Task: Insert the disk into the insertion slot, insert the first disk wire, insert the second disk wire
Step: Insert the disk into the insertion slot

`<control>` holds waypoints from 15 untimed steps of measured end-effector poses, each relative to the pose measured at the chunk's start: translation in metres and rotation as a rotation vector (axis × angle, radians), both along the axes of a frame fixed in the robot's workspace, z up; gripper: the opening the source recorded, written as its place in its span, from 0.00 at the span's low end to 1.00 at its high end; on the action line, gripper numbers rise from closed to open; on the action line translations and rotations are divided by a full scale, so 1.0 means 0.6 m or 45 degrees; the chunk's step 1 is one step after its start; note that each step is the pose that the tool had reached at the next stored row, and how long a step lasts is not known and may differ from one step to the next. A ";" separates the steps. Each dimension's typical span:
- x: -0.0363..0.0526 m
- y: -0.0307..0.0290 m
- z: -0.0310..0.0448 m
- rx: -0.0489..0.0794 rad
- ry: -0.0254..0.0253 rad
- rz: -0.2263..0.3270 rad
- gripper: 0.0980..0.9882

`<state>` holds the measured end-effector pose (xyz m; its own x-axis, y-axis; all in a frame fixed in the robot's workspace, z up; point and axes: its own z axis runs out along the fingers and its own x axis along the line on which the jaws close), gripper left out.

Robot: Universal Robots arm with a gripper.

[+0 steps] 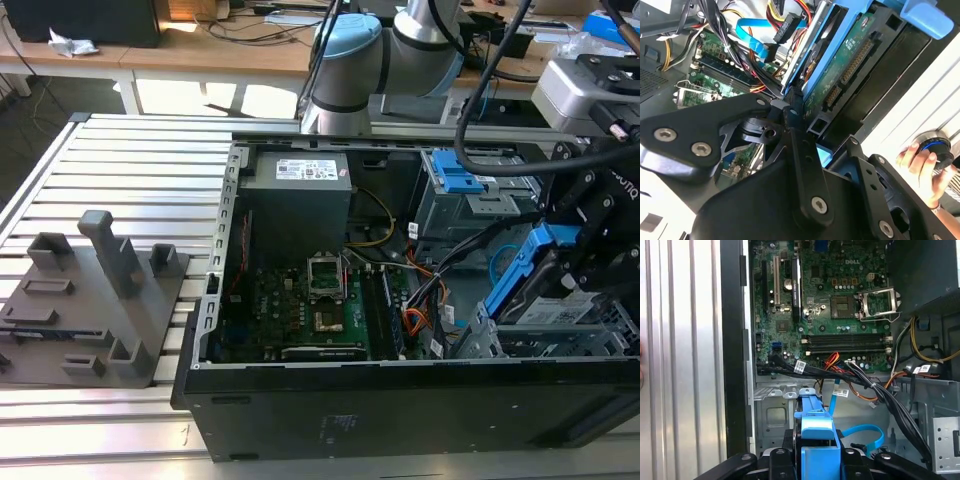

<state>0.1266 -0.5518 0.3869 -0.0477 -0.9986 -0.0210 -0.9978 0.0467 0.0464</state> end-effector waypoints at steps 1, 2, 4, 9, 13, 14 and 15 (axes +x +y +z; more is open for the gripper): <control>0.000 0.0000 -0.001 0.000 0.0000 0.000 0.30; 0.000 0.0000 -0.003 0.000 0.0000 0.000 0.30; 0.000 0.0000 -0.004 0.000 0.0000 0.000 0.30; 0.000 0.0000 -0.005 0.000 0.0000 0.000 0.31; 0.000 0.0000 -0.005 0.000 0.0000 0.000 0.38; 0.000 0.0000 -0.005 0.000 0.0000 0.000 0.38; 0.000 0.0000 -0.005 0.000 0.0000 0.000 0.37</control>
<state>0.1266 -0.5518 0.3836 -0.0478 -0.9986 -0.0210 -0.9978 0.0468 0.0464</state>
